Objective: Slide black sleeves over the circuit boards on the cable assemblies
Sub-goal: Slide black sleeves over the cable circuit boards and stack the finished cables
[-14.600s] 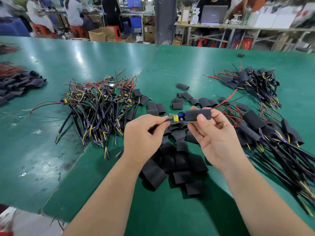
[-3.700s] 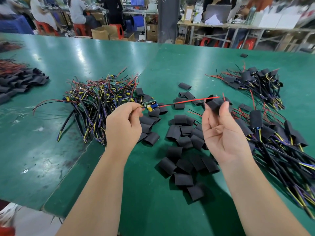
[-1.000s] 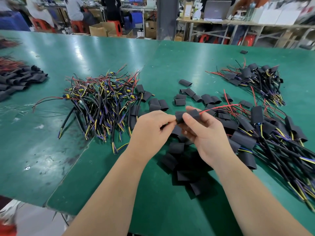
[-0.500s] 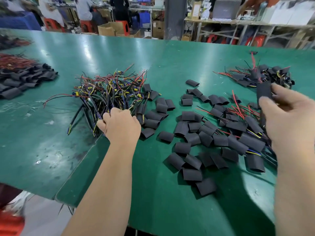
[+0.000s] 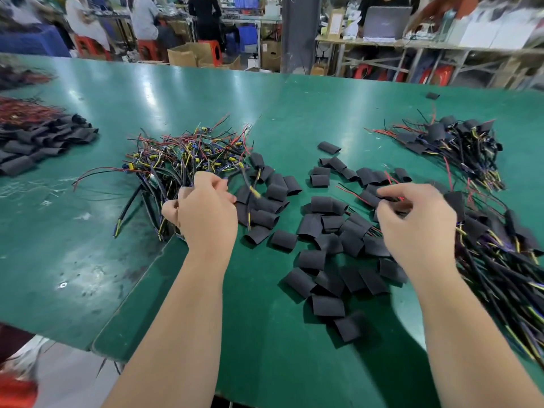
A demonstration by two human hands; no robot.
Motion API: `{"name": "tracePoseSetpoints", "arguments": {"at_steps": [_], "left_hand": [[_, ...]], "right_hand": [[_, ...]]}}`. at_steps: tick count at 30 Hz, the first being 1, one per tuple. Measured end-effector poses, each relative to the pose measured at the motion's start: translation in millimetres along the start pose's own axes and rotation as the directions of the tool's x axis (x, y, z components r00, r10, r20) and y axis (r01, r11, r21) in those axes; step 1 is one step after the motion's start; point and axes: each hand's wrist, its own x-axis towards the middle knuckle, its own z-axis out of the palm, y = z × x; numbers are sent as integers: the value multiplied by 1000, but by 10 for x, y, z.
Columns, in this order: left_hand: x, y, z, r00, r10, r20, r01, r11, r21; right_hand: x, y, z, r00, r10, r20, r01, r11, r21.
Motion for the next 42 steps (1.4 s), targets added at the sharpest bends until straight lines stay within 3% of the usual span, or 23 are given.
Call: {"name": "tracePoseSetpoints", "arguments": {"at_steps": [3, 5, 7, 10, 13, 14, 17, 18, 20, 21, 23, 26, 28, 30, 32, 34, 35, 37, 39, 42], "left_hand": [[-14, 102, -74, 993, 113, -43, -121, 951, -285], [-54, 153, -125, 975, 220, -26, -204, 847, -490], [-105, 219, -181, 958, 284, 36, -189, 723, -664], [-183, 311, -230, 870, 423, 254, -86, 637, -766], [-226, 341, -212, 702, 477, 529, 63, 698, -713], [-235, 340, -192, 689, 449, 568, 65, 743, -666], [-207, 283, -100, 802, 386, 456, -201, 893, -402], [-184, 252, -64, 801, 407, 438, -294, 906, -305], [-162, 188, 13, 726, 424, 541, -386, 903, -190], [-164, 162, 44, 702, 396, 592, -389, 910, -147], [-164, 128, 91, 723, 331, 606, -351, 932, -90], [-174, 142, 88, 842, 182, 509, -271, 957, 107], [-184, 181, 23, 941, 119, 317, -193, 958, 212], [-200, 236, -55, 974, 199, 104, -204, 978, 37], [-218, 317, -99, 954, 293, 58, -260, 911, -319], [-272, 450, -150, 930, 260, 260, -27, 754, -656], [-299, 500, -165, 895, 240, 377, 118, 687, -717], [-344, 566, -182, 839, 236, 489, 246, 637, -730], [-358, 606, -187, 829, 167, 534, 363, 565, -741], [-317, 641, -202, 761, 12, 649, 617, 298, -728]], "right_hand": [[-43, -106, 89, 963, 131, 234, -209, 913, 350], [-122, -202, 171, 862, 155, 483, -450, 673, 588], [-196, -257, 250, 764, 87, 639, -592, 489, 641], [-252, -242, 321, 696, -19, 718, -638, 444, 630], [-240, -220, 337, 656, -19, 754, -660, 470, 586], [-237, -222, 342, 657, 7, 754, -658, 493, 570], [-253, -221, 371, 710, 75, 701, -617, 546, 567], [-255, -209, 376, 743, 76, 665, -573, 585, 574], [-249, -199, 361, 789, 67, 611, -510, 626, 590], [-240, -200, 337, 795, 63, 604, -512, 605, 610], [-216, -221, 262, 793, 50, 607, -549, 490, 677], [-183, -245, 128, 803, -11, 596, -559, 335, 758], [-172, -256, 75, 818, -50, 573, -529, 325, 784], [-177, -269, 63, 828, -99, 551, -487, 360, 796], [-205, -288, 71, 824, -169, 541, -436, 422, 795], [-245, -298, 93, 799, -233, 555, -393, 497, 774], [-272, -306, 110, 784, -258, 565, -373, 532, 760], [-330, -336, 149, 750, -291, 594, -346, 593, 727], [-374, -375, 184, 723, -313, 616, -330, 627, 706], [-377, -400, 201, 713, -307, 630, -317, 660, 681]]}}
